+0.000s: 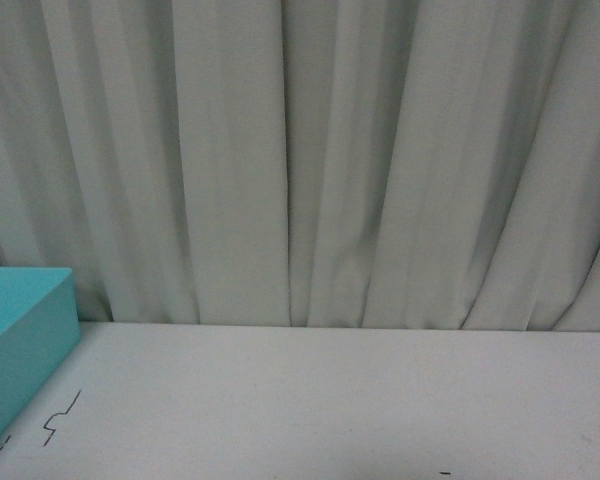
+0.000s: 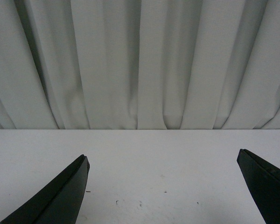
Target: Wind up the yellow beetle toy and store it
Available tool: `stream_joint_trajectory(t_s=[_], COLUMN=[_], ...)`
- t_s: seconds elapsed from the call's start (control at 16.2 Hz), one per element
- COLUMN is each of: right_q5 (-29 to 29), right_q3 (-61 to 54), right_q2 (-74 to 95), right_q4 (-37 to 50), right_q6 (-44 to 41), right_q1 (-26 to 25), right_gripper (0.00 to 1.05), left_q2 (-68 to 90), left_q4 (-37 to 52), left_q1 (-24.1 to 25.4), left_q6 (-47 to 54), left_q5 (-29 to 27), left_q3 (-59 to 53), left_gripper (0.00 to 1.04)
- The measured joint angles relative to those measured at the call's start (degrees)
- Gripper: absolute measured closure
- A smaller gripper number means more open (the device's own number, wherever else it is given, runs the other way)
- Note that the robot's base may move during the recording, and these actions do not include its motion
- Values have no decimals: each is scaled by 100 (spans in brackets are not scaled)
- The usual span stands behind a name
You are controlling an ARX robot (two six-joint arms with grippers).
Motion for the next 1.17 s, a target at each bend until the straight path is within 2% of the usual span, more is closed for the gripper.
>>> stream_joint_trajectory(t_s=[0.06, 0.25, 0.31, 0.43, 0.49, 0.56, 0.62, 1.17], right_q5=[0, 0, 0, 0, 0, 0, 0, 0], right_q3=[0, 0, 0, 0, 0, 0, 0, 0], right_q2=[0, 0, 0, 0, 0, 0, 0, 0], right_q4=[0, 0, 0, 0, 0, 0, 0, 0], right_q6=[0, 0, 0, 0, 0, 0, 0, 0], right_q1=[-2, -2, -2, -2, 0, -2, -2, -2], right_gripper=[7, 7, 7, 7, 7, 7, 7, 7], left_q2=[0, 0, 0, 0, 0, 0, 0, 0], left_q4=[0, 0, 0, 0, 0, 0, 0, 0], left_q1=[0, 0, 0, 0, 0, 0, 0, 0], left_q6=[4, 4, 4, 4, 4, 7, 4, 4], left_q5=[-2, -2, -2, -2, -2, -2, -2, -2], left_q3=[0, 0, 0, 0, 0, 0, 0, 0], left_gripper=[87, 55, 48, 26, 12, 5, 7, 7])
